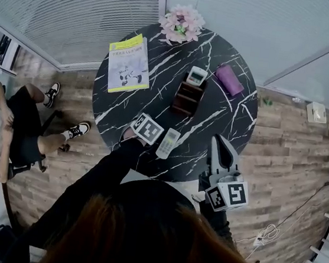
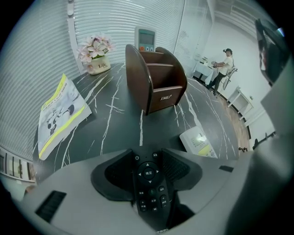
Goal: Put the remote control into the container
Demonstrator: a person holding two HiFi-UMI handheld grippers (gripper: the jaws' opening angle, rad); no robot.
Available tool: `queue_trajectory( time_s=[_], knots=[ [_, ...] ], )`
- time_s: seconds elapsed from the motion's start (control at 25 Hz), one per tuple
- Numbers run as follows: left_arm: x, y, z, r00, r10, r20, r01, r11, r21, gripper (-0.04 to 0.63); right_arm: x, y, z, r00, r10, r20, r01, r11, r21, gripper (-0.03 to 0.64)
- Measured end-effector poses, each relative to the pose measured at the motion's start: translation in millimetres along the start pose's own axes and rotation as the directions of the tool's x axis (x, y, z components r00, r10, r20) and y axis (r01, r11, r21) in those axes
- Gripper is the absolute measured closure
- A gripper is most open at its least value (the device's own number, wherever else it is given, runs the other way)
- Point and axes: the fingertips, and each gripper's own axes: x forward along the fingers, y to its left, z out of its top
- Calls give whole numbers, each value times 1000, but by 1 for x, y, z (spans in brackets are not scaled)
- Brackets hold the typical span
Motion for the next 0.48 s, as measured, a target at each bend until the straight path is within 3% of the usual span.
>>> queue_trajectory(
  time_s=[0.24, 0.48],
  knots=[
    [-11, 1, 6, 997, -5, 83, 4, 1000, 20, 390, -1, -2, 0, 1000, -8, 4, 8, 1000, 4, 584],
    [-36, 5, 17, 980, -10, 199, 5, 1000, 24, 394, 4, 5, 2, 1000, 2, 7, -2, 1000, 5, 584]
  ],
)
